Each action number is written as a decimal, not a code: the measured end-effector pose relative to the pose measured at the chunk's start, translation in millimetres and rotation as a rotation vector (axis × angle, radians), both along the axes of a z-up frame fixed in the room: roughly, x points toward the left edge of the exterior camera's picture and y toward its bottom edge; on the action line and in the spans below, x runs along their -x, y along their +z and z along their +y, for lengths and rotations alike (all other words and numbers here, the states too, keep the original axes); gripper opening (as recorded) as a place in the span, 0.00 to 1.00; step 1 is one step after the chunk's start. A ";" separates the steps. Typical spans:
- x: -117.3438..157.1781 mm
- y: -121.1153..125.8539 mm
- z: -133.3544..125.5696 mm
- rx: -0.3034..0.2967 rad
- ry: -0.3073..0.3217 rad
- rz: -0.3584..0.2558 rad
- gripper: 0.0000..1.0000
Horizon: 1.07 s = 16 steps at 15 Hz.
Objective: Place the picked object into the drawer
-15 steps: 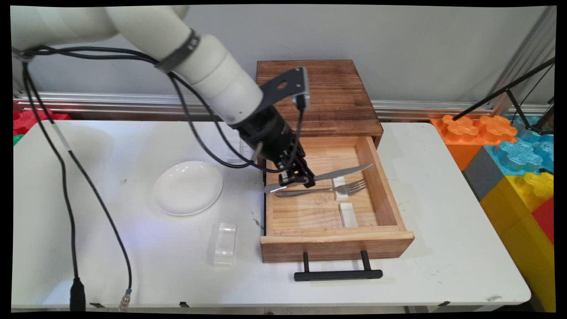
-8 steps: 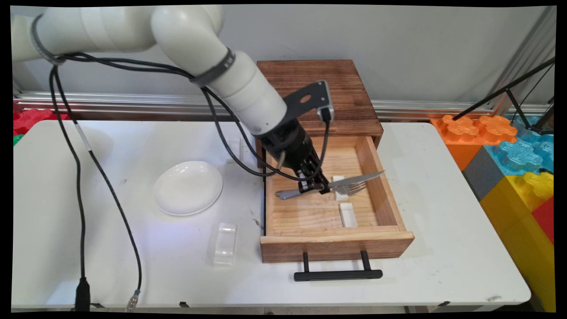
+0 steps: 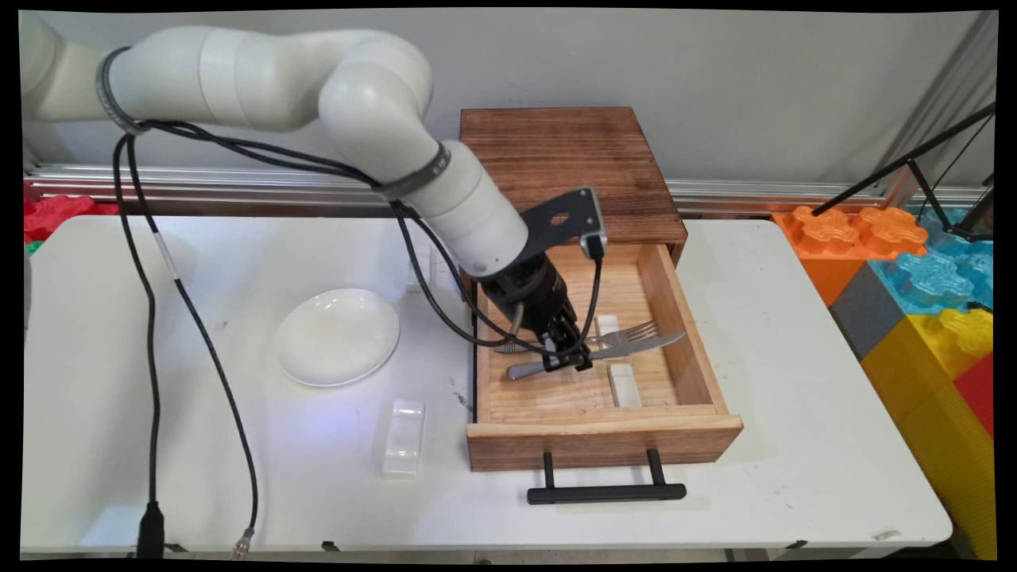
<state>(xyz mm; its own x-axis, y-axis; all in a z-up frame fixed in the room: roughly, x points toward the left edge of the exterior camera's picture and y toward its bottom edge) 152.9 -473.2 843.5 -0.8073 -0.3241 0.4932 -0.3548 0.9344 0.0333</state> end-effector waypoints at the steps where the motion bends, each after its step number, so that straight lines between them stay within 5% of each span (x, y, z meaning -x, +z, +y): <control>1: 0.3 -3.3 0.0 -0.002 0.001 -0.002 0.00; 16: 2.4 -50.0 -2.0 -0.023 0.001 -0.020 0.00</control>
